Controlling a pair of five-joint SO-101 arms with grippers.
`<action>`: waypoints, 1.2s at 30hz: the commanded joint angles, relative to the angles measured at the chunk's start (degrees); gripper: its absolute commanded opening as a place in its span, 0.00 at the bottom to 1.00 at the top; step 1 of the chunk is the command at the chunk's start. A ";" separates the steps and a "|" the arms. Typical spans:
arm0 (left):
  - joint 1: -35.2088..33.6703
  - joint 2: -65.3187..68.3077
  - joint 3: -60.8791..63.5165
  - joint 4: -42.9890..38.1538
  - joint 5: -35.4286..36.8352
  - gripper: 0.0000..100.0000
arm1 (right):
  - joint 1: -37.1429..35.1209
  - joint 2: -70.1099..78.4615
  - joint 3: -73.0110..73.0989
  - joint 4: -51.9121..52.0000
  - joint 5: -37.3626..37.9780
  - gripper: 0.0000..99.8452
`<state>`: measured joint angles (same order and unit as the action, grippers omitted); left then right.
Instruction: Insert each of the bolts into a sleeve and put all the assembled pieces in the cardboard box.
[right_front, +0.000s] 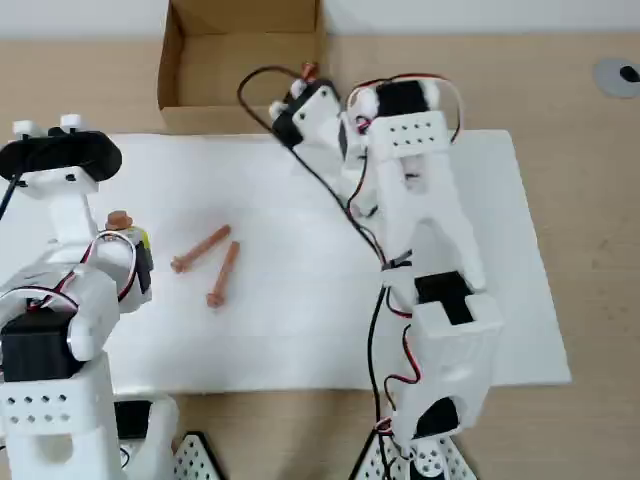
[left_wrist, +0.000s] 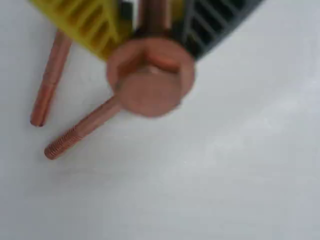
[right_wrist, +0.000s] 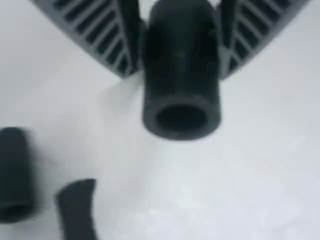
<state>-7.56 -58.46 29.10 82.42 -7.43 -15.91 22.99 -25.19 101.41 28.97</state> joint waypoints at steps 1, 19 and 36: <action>0.09 -0.92 -0.88 0.09 -0.18 0.01 | -2.24 -3.74 5.41 -2.64 0.26 0.01; 0.18 -0.92 -1.23 0.97 -0.26 0.01 | -2.59 -3.91 15.60 -9.58 0.62 0.17; 0.09 -0.92 -1.23 2.46 -0.18 0.01 | -5.67 -4.97 16.31 -4.48 -2.64 0.24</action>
<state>-7.56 -58.46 29.10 84.70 -7.43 -19.96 22.90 -9.10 95.87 27.30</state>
